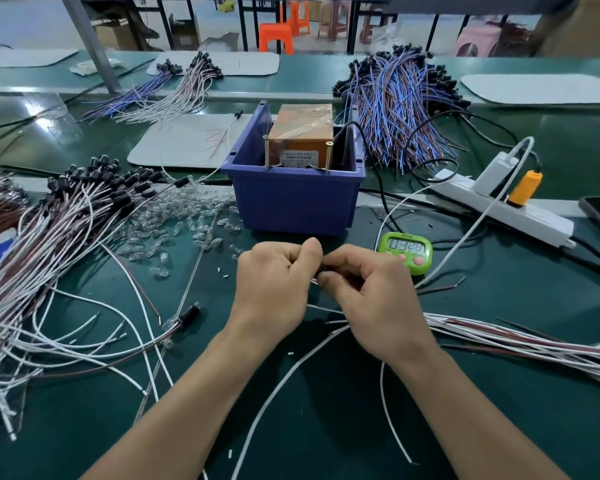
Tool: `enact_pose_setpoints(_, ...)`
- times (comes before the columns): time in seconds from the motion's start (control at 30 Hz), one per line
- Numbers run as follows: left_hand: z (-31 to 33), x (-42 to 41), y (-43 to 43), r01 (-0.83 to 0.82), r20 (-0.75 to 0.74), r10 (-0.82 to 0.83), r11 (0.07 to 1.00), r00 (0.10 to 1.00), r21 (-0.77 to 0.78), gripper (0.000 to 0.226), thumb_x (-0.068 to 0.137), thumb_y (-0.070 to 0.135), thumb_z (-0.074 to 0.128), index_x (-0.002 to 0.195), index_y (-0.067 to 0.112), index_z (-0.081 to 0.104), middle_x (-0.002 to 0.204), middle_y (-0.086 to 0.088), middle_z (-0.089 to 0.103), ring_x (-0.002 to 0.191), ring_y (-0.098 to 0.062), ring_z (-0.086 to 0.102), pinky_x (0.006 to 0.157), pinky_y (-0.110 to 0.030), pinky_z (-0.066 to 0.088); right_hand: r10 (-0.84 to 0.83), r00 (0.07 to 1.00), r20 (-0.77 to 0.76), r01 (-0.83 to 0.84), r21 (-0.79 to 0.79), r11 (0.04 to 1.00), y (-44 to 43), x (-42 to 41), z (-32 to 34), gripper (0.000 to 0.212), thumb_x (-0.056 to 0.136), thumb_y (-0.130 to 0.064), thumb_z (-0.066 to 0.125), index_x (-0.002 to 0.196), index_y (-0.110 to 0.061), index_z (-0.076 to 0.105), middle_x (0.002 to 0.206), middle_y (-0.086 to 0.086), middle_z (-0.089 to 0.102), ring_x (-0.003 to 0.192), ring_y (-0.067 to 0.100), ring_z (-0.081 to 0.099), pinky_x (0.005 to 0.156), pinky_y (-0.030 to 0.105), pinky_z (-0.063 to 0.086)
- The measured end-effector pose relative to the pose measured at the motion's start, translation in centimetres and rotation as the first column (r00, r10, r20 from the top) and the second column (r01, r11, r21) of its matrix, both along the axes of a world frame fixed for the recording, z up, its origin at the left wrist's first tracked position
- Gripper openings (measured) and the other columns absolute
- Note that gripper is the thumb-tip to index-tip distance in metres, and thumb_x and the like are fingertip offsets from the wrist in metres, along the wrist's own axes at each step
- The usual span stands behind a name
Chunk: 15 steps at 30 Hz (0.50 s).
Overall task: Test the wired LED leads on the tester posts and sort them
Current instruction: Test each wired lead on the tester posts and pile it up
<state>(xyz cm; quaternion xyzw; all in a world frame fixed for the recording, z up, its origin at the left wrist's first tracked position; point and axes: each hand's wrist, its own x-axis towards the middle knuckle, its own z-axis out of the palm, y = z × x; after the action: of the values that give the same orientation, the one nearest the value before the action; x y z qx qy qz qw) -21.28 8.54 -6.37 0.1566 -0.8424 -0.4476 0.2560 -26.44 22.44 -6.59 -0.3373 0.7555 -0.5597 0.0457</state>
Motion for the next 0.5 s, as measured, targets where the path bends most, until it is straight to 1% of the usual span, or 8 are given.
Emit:
enact_pose_setpoints(0.07,0.1,0.3,-0.1,-0.012,-0.065,0.005,0.994,0.998,-0.108,0.052,0.096,0.04,0.056,0.05,0.021,0.043,0.041,0.006,0.027,0.041,-0.011,0.027,0.043,-0.016,0.021,0.001,1.0,0.013,-0.001,0.023,1.0,-0.1,0.0,-0.1,0.017,0.092,-0.005,0.07,0.094,-0.021,0.075,0.08,-0.016,0.073,0.077,0.006,0.07,0.068,0.011,0.048)
enact_pose_setpoints(0.13,0.0,0.3,-0.3,-0.023,-0.067,0.015,0.992,0.998,-0.122,0.051,0.097,0.039,0.056,0.052,0.019,0.043,0.04,0.006,0.027,0.04,-0.011,0.028,0.042,-0.015,0.022,0.016,1.0,0.018,-0.017,0.03,0.999,-0.2,0.1,0.0,0.016,0.093,-0.007,0.07,0.092,-0.023,0.073,0.076,-0.014,0.07,0.071,0.005,0.066,0.064,0.012,0.047)
enact_pose_setpoints(0.23,-0.4,-0.3,-0.6,-0.018,0.044,0.018,1.0,0.999,0.02,0.056,0.096,0.04,0.059,0.053,0.011,0.037,0.041,0.01,0.022,0.04,-0.01,0.022,0.04,-0.019,0.021,0.036,0.999,-0.004,-0.036,0.023,0.999,-0.1,0.1,0.1,0.014,0.092,-0.011,0.071,0.088,-0.024,0.071,0.071,-0.008,0.067,0.062,0.006,0.057,0.058,0.02,0.047)
enact_pose_setpoints(0.3,-0.6,-0.6,-0.9,0.015,0.107,-0.035,0.983,0.994,0.181,0.06,0.09,0.048,0.058,0.055,0.006,0.033,0.047,0.005,0.026,0.044,-0.013,0.021,0.044,-0.029,0.022,0.055,0.998,-0.007,-0.055,0.007,0.998,0.2,0.1,0.3,0.014,0.091,-0.011,0.07,0.087,-0.023,0.071,0.069,-0.004,0.065,0.061,0.012,0.056,0.056,0.026,0.047)
enact_pose_setpoints(0.37,-0.7,-0.8,-0.8,0.05,0.094,-0.081,0.955,0.992,0.293,0.061,0.082,0.056,0.057,0.054,0.009,0.029,0.051,-0.002,0.027,0.048,-0.017,0.02,0.048,-0.032,0.018,0.066,0.998,0.008,-0.066,-0.035,0.997,0.4,0.0,0.4,0.013,0.09,-0.011,0.07,0.086,-0.023,0.071,0.068,-0.004,0.065,0.06,0.011,0.054,0.056,0.024,0.046)
enact_pose_setpoints(0.4,-0.6,-0.8,-0.6,0.063,0.077,-0.09,0.952,0.993,0.3,0.061,0.081,0.057,0.056,0.053,0.011,0.027,0.051,-0.002,0.026,0.049,-0.017,0.02,0.049,-0.031,0.017,0.068,0.998,0.017,-0.067,-0.048,0.997,0.4,0.0,0.4,0.013,0.09,-0.011,0.07,0.086,-0.023,0.072,0.068,-0.005,0.065,0.06,0.009,0.054,0.056,0.022,0.045)
enact_pose_setpoints(0.43,-0.5,-0.6,-0.5,0.069,0.061,-0.088,0.963,0.994,0.26,0.061,0.083,0.056,0.056,0.053,0.011,0.027,0.049,0.001,0.025,0.047,-0.015,0.02,0.048,-0.029,0.018,0.066,0.997,0.026,-0.065,-0.045,0.997,0.4,0.0,0.4,0.013,0.09,-0.011,0.07,0.086,-0.022,0.072,0.069,-0.004,0.066,0.06,0.01,0.055,0.056,0.023,0.046)
enact_pose_setpoints(0.5,-0.1,-0.1,-0.4,0.065,0.039,-0.069,0.994,0.997,0.093,0.059,0.09,0.049,0.056,0.052,0.012,0.03,0.044,0.011,0.02,0.043,-0.01,0.018,0.043,-0.024,0.019,0.054,0.998,0.025,-0.054,0.015,0.998,0.5,-0.2,0.1,0.013,0.091,-0.01,0.071,0.086,-0.023,0.071,0.069,-0.003,0.066,0.061,0.015,0.058,0.057,0.03,0.049)
